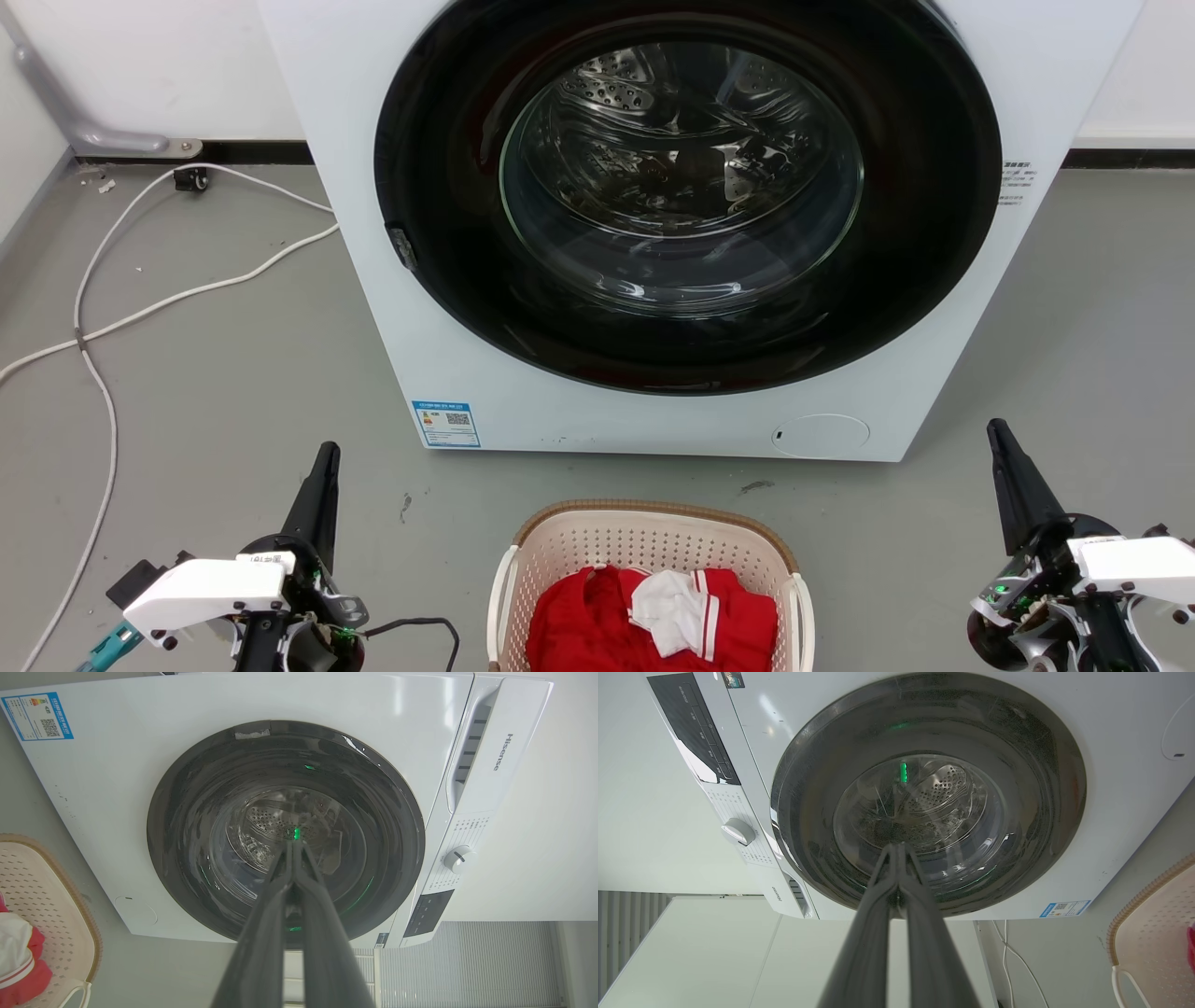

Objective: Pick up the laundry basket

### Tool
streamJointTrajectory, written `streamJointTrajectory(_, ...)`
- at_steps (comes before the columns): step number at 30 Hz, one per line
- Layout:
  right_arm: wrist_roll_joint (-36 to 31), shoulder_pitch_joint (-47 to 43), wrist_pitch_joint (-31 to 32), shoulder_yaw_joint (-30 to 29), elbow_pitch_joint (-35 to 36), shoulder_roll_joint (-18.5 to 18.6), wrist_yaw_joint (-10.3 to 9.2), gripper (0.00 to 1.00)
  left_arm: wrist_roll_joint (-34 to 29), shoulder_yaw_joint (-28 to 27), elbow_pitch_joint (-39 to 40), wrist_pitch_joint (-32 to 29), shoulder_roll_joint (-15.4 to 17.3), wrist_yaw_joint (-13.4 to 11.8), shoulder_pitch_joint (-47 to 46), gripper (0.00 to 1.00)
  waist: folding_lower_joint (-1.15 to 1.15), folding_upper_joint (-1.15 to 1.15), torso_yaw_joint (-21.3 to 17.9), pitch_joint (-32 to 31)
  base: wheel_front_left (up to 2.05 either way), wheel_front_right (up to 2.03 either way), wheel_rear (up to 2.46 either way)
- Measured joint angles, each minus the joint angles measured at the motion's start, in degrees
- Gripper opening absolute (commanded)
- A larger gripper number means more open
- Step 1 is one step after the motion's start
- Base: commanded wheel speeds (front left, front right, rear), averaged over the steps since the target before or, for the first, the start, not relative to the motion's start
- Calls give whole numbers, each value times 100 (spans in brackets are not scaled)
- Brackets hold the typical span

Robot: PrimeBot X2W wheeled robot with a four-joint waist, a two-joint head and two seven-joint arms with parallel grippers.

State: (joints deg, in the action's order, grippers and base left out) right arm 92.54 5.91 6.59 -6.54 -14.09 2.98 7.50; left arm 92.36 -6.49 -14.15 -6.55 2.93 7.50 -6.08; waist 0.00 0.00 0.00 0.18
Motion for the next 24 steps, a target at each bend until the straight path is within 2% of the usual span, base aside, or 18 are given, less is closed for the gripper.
streamJointTrajectory(20, 0, 0, 0, 0, 0, 0, 0, 0, 0, 0, 0, 0, 0, 0, 0, 0, 0, 0, 0, 0, 0, 0, 0)
streamJointTrajectory(21, 1, -10, 0, -1, -22, 0, 1, 100, -1, 4, -23, 2, -1, -1, 9, 100, 0, 0, 0, 0, 0, 0, 0)
streamJointTrajectory(22, 1, -44, -1, 1, -69, -2, 0, 0, -1, 12, -74, 9, -5, -1, 40, 0, 0, 0, 0, 0, 0, 0, 0)
streamJointTrajectory(23, 1, -93, -1, 4, -125, -7, -1, 0, -1, 20, -121, 15, -10, -2, 92, 0, 0, 0, 0, 0, 0, 0, 0)
streamJointTrajectory(24, 1, -150, -7, 7, -165, -9, -1, 100, -1, 27, -159, 20, -16, -2, 146, 100, 0, 0, 0, 1, 0, 0, 0)
